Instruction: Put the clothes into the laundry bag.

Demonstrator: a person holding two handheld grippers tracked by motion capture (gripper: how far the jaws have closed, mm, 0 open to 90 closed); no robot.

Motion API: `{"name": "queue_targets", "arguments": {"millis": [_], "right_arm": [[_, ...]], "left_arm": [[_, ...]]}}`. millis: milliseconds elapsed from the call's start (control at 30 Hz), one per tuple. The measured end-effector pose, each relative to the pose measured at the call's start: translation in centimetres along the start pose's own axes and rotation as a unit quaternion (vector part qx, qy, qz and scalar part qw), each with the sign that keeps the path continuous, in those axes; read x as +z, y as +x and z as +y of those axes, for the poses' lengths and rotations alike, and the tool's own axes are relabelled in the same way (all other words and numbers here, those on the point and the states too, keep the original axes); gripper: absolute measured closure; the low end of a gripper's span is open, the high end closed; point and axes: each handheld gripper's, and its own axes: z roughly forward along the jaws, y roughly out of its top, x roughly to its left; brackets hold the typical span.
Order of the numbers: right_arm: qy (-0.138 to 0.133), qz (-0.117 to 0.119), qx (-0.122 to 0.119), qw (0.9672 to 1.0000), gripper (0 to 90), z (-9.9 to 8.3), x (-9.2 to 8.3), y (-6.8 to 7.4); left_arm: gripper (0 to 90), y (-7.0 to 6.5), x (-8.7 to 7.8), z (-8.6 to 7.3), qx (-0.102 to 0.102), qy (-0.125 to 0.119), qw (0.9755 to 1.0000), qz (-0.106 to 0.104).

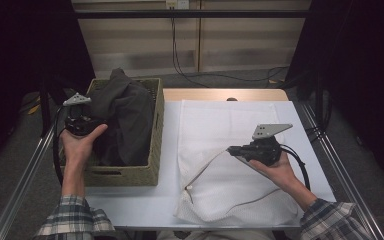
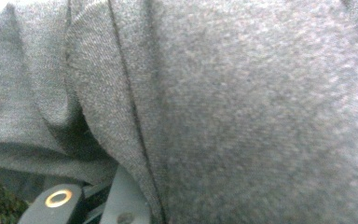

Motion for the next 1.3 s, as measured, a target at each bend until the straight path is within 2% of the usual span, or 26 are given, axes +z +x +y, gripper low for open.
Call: {"name": "queue_targets", "arguments": {"millis": [133, 167, 200, 300, 367, 467, 667, 867, 1000, 1033, 1100, 1167, 1267, 1300], "right_arm": [[0.0, 0.0, 0.0, 1.0, 90.0, 0.0, 0.0, 0.0], [0.0, 0.0, 0.0, 1.0, 90.0, 0.0, -0.1, 0.0], [0.0, 0.001, 0.0, 1.0, 90.0, 0.0, -0.1, 0.0], [0.0, 0.0, 0.0, 1.0, 90.0, -0.1, -0.1, -0.1], [0.001, 0.0, 0.0, 1.0, 90.0, -0.1, 0.0, 0.0], [0.001, -0.001, 0.0, 1.0, 90.0, -0.1, 0.0, -0.1], [-0.001, 0.0, 0.001, 1.0, 90.0, -0.1, -0.1, 0.0], [-0.002, 0.001, 0.004, 1.0, 90.0, -0.1, -0.1, -0.2], [0.0, 0.002, 0.003, 1.0, 90.0, -0.2, 0.0, -0.2], [0.0, 0.002, 0.003, 1.0, 90.0, -0.2, 0.0, -0.2], [0.001, 0.003, 0.002, 1.0, 90.0, -0.2, 0.1, -0.2], [0.001, 0.002, 0.002, 1.0, 90.0, -0.2, 0.1, -0.2], [0.0, -0.001, 0.003, 1.0, 90.0, -0.2, 0.0, -0.3], [-0.001, -0.001, 0.004, 1.0, 90.0, -0.2, 0.0, -0.3]], "left_arm": [[66.8, -0.3, -0.6, -0.2, 0.002, -0.019, 0.9998, -0.003], [66.8, -0.4, -0.8, -0.3, 0.003, -0.025, 0.9997, 0.002], [66.8, -0.3, -1.1, -0.5, 0.0, -0.034, 0.9994, -0.007], [66.6, -0.3, -1.4, -0.3, 0.005, -0.036, 0.9993, -0.003], [66.6, -0.4, -1.6, -0.3, 0.001, -0.051, 0.9986, -0.009], [66.7, -0.5, -1.8, -0.2, 0.002, -0.058, 0.9983, -0.009], [66.7, -0.7, -2.6, 0.0, 0.001, -0.084, 0.9964, -0.002], [66.7, -1.5, -3.3, 0.6, 0.013, -0.099, 0.9949, -0.007], [66.7, -2.6, -3.7, 1.4, 0.03, -0.115, 0.9928, -0.017], [66.7, -2.6, -3.7, 1.4, 0.03, -0.115, 0.9928, -0.017], [66.7, -3.1, -4.0, 1.9, 0.032, -0.126, 0.9912, -0.024], [66.7, -3.3, -4.0, 2.0, 0.032, -0.13, 0.9907, -0.025], [66.7, -3.9, -4.4, 2.5, 0.039, -0.141, 0.9888, -0.033], [66.7, -4.1, -4.5, 2.6, 0.04, -0.142, 0.9887, -0.029]]}}
